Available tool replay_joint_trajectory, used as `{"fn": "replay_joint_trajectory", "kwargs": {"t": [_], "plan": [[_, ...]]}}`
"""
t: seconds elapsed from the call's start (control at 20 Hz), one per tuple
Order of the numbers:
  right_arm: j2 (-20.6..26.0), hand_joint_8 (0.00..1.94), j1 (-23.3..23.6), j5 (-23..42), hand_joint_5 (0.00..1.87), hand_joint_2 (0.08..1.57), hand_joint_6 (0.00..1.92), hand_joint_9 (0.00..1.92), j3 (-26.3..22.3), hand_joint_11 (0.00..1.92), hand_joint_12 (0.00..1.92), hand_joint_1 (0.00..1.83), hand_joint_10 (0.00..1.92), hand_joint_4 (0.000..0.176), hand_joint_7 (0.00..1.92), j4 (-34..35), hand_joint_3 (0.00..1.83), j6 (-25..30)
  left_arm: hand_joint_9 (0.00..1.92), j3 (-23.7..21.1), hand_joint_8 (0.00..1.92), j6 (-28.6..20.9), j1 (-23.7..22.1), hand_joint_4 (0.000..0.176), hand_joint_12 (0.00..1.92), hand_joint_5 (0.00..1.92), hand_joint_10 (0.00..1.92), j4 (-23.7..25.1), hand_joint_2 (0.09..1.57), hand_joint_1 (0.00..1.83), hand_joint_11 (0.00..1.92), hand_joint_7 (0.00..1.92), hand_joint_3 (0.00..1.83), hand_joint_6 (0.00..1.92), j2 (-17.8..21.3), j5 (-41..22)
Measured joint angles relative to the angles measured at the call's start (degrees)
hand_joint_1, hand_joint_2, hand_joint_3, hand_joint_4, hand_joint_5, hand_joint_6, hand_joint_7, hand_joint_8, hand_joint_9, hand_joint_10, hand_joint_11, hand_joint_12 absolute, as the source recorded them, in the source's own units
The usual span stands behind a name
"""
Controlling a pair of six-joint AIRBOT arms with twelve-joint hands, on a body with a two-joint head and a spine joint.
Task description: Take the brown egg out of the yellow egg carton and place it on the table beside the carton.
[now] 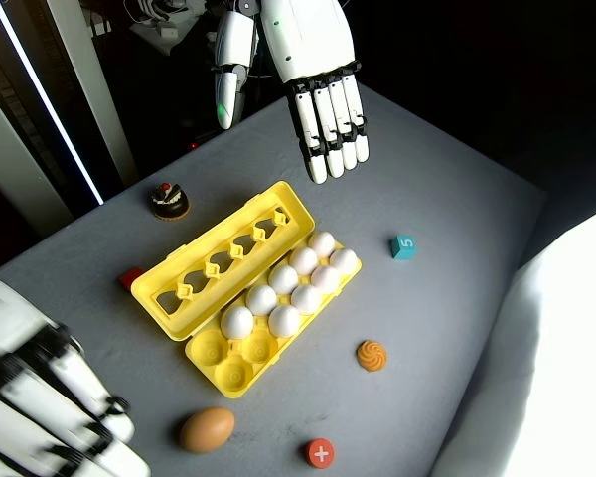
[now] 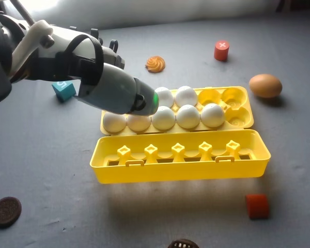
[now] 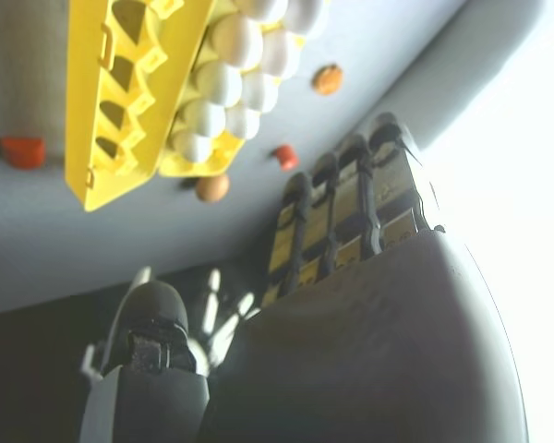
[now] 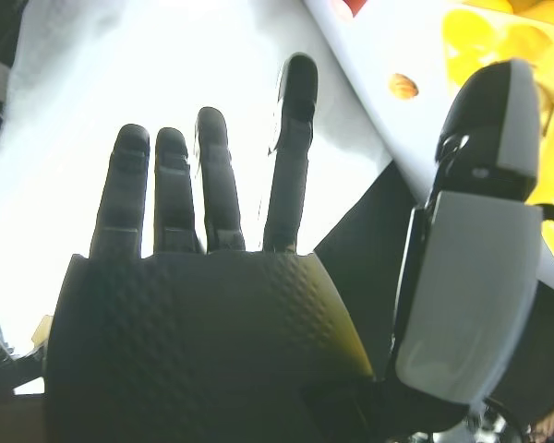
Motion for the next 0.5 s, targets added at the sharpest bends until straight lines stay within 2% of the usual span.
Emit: {"fn": "replay_joint_trajectory", "kwargs": {"t": [0.05,0.1,0.15,0.2,0.25,0.3,0.35,0.4,0.5], "plan": [[0.5,0.04,0.0,0.0,1.15,0.76,0.01,0.59,-0.9,0.0,0.77,0.7,0.06,0.0,0.72,0.5,0.0,0.1,0.0,0.0,0.0,0.0,0.0,0.0,0.0,0.02,0.0,0.0,1.22,0.0,0.0,0.0,0.0,0.0,0.0,0.0],[1.1,0.03,0.0,0.0,1.17,0.76,0.01,0.64,-1.9,0.0,0.9,0.7,0.06,0.0,0.77,1.4,0.0,0.0,0.0,0.0,0.0,0.0,0.0,0.0,0.0,0.02,0.0,0.0,1.22,0.0,0.0,0.0,0.0,0.0,0.0,0.0],[2.0,0.61,0.0,0.0,1.27,0.85,0.24,0.8,-3.4,0.33,1.37,0.47,0.77,0.0,1.03,3.3,0.03,-0.6,0.03,0.0,0.02,0.0,0.0,0.0,0.0,0.05,0.01,-0.1,1.22,0.0,0.01,0.05,0.0,0.01,0.0,0.0],[2.4,1.67,0.0,0.0,1.15,0.91,1.55,1.04,-4.1,0.85,1.81,0.4,1.69,0.0,1.15,4.0,0.01,-0.8,0.03,0.0,0.02,0.0,0.0,0.0,0.0,0.06,0.01,-0.1,1.22,0.0,0.01,0.05,0.0,0.01,0.0,0.0],[3.1,1.89,0.0,0.0,1.32,1.01,1.85,1.36,-5.1,1.51,1.9,0.31,1.88,0.0,1.3,4.1,0.01,-1.6,0.03,0.0,0.02,0.0,-0.1,0.0,0.0,0.06,0.01,-0.1,1.22,0.0,0.0,0.05,0.0,0.01,0.0,0.0],[3.4,1.93,0.1,0.2,1.4,1.09,1.91,1.5,-5.6,1.72,1.92,0.28,1.91,0.0,1.4,4.1,0.02,-2.3,0.03,0.0,0.01,0.0,-0.1,0.0,0.0,0.06,0.01,-0.2,1.22,0.0,0.0,0.05,0.0,0.01,0.0,0.0],[3.7,1.94,0.4,0.4,1.41,1.2,1.92,1.55,-6.4,1.78,1.92,0.33,1.92,0.0,1.45,5.2,0.03,-4.7,0.03,0.0,0.01,0.0,-0.1,0.0,0.0,0.06,0.01,-0.2,1.22,0.0,0.0,0.05,0.0,0.01,0.0,0.0],[3.7,1.94,0.4,0.5,1.4,1.3,1.92,1.57,-6.9,1.79,1.92,0.62,1.92,0.0,1.47,6.7,0.03,-6.5,0.04,0.0,0.02,0.0,-0.1,0.0,0.0,0.06,0.01,-0.2,1.22,0.0,0.01,0.06,0.0,0.01,0.0,0.0],[3.9,1.94,1.2,0.5,1.38,1.34,1.92,1.6,-7.7,1.82,1.92,1.0,1.92,0.0,1.49,15.5,0.01,-10.8,0.04,0.0,0.01,0.0,-0.1,0.0,0.01,0.07,0.01,-0.2,1.22,0.0,0.01,0.07,0.0,0.01,0.0,0.0]]}}
